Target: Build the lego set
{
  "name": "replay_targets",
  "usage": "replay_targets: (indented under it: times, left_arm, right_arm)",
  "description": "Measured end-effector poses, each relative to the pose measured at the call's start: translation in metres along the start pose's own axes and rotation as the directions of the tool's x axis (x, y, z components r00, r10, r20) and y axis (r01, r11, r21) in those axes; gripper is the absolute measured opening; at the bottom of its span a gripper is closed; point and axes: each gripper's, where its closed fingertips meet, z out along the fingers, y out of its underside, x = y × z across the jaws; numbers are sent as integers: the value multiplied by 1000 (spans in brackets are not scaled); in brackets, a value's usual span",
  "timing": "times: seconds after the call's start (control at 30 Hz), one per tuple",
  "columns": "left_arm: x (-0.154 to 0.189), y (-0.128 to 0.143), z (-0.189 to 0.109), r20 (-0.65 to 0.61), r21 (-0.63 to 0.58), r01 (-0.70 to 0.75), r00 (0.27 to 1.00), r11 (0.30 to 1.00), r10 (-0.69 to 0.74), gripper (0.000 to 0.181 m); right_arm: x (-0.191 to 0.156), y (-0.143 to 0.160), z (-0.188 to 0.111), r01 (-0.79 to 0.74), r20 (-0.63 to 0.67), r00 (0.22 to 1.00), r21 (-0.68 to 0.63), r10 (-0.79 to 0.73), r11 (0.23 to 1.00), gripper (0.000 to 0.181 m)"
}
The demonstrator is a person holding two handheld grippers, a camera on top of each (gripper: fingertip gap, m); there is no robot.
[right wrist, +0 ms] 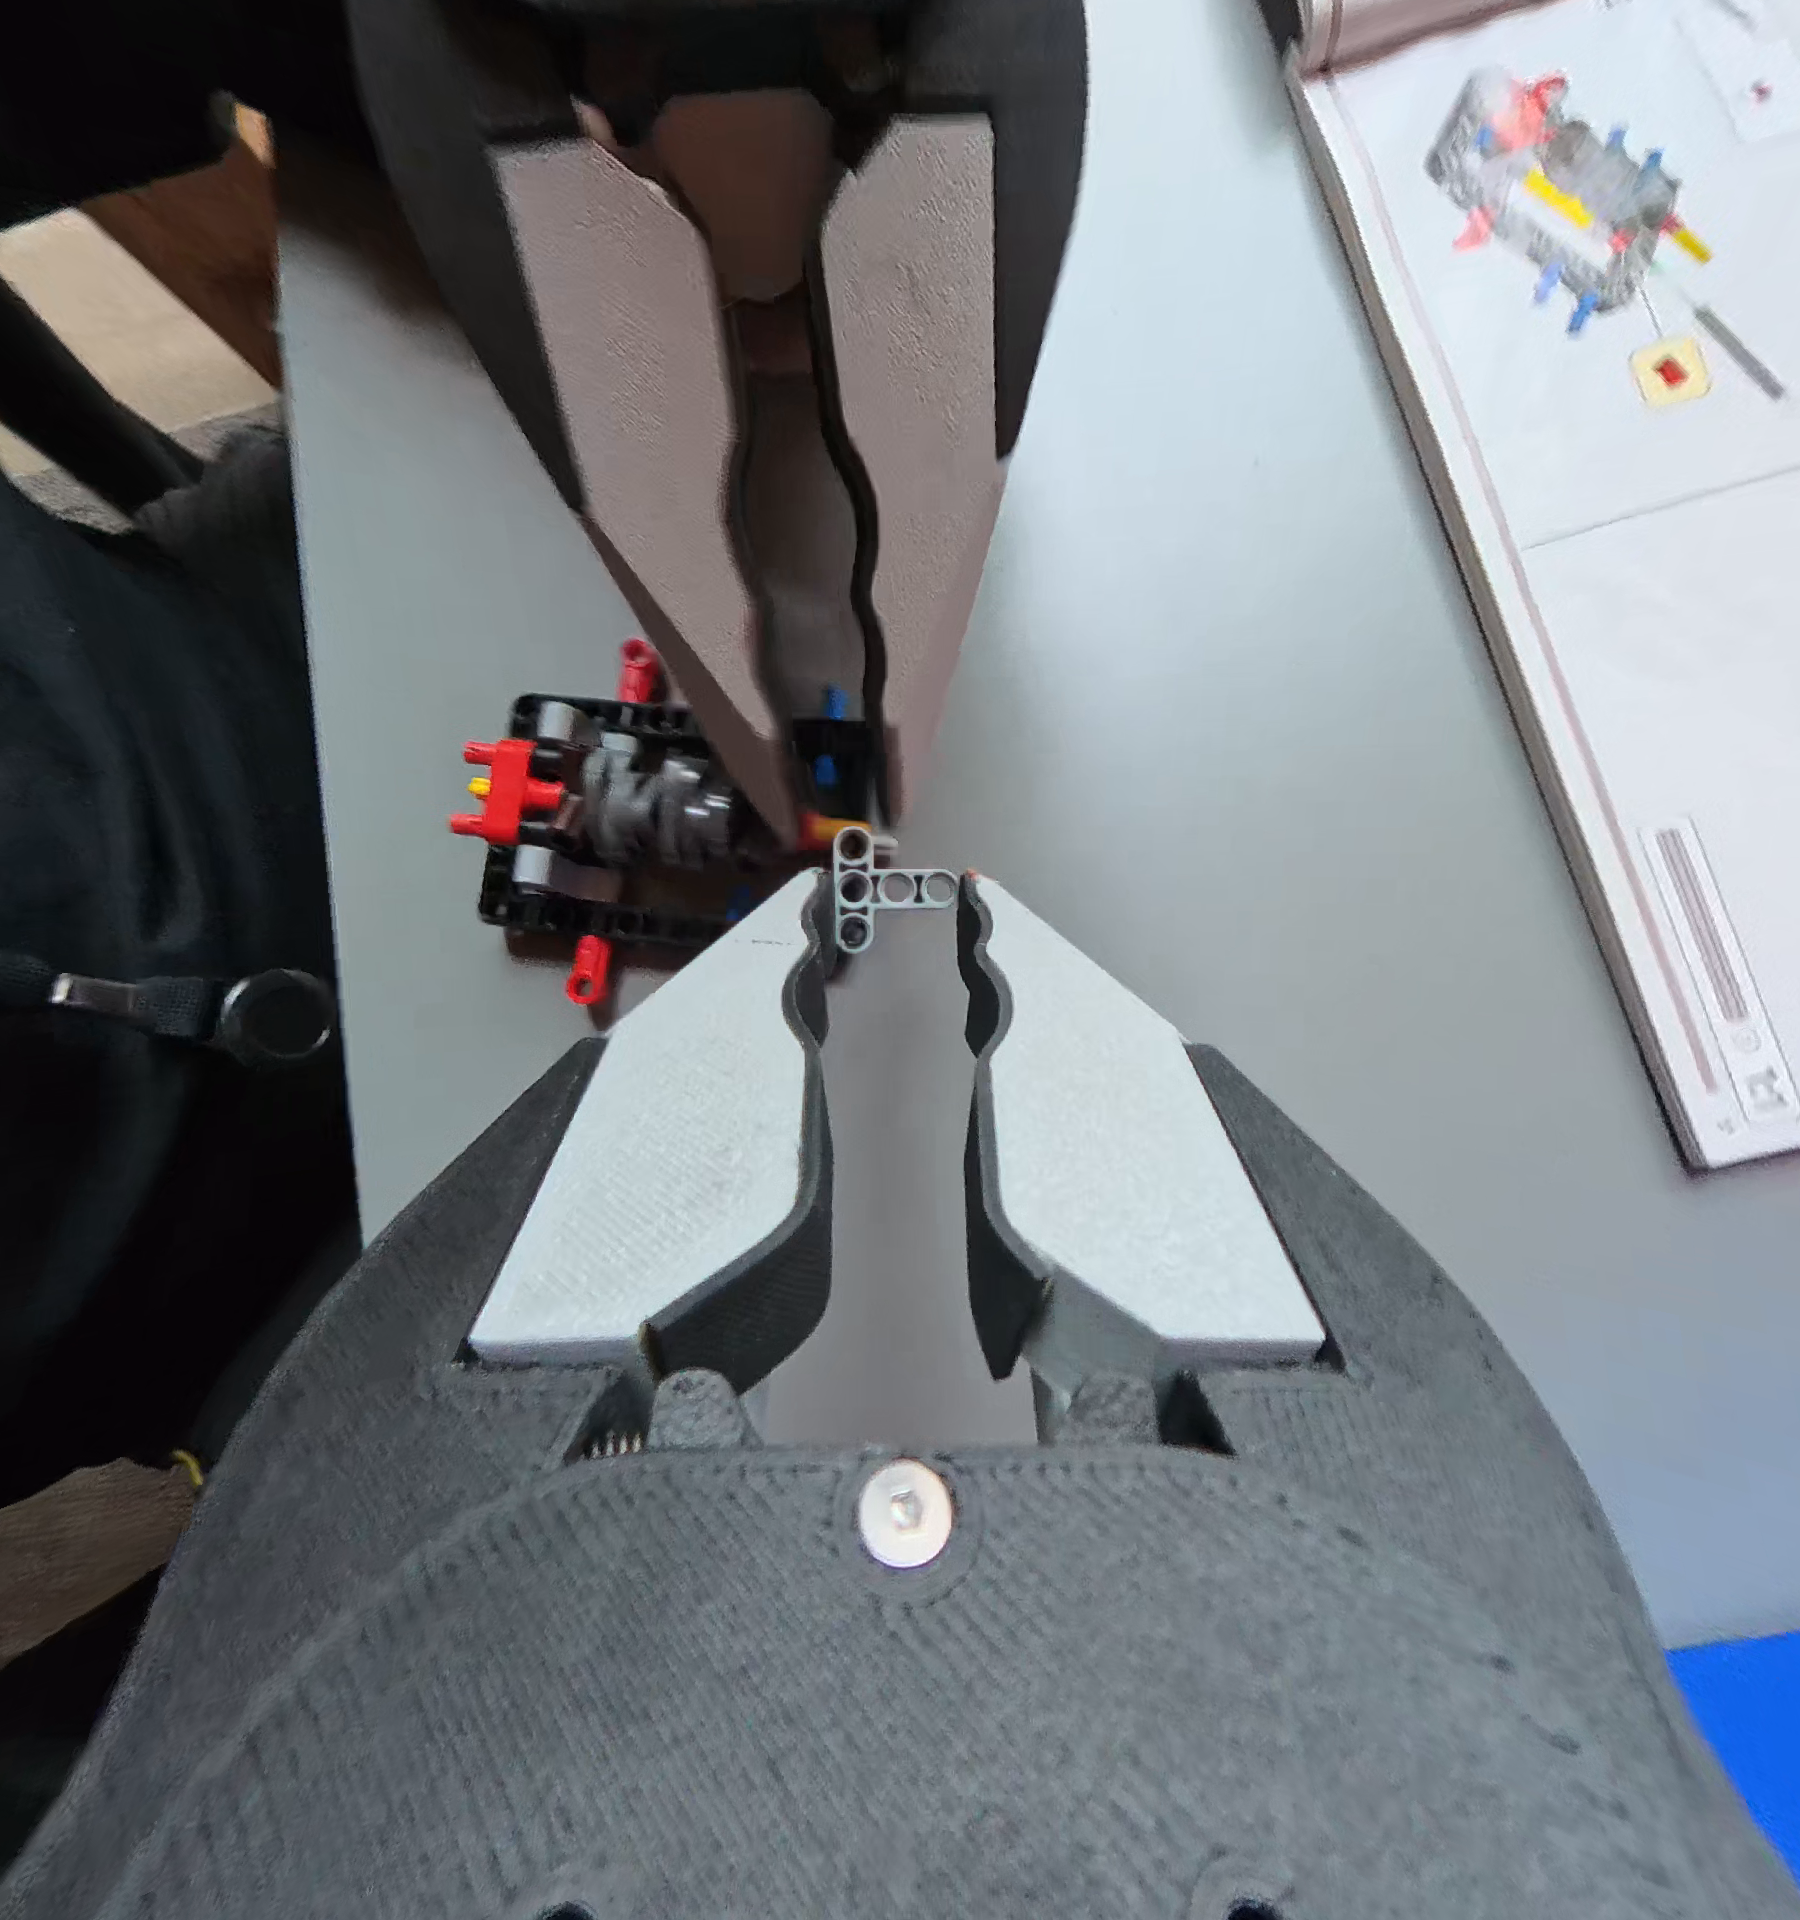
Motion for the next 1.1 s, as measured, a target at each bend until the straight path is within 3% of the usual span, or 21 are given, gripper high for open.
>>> replay_targets:
  times: [0.07,0.27,0.43,0.63,0.9,1.1]
  left_arm:
    - [-5,3,-7,22,-14,22,1000,1000,-21,28]
    - [5,14,-35,101,-74,-54,993,996,61,55]
    - [19,41,-32,63,-141,-35,997,989,45,81]
    - [25,53,-24,37,-175,-50,998,983,57,91]
    - [23,56,-23,63,-197,-92,992,976,106,93]
    - [24,55,-21,69,-190,-95,992,977,110,92]
  right_arm:
    - [9,8,0,-41,-35,999,-34,40,999,20]
    - [0,11,-3,-101,-29,995,-54,100,993,20]
    - [-5,8,3,-113,-23,994,-90,111,990,20]
    - [-4,8,10,-119,-32,993,-115,116,986,20]
    - [-1,11,15,-134,-52,990,-145,128,980,20]
    - [-1,10,15,-51,-109,993,-152,35,987,20]
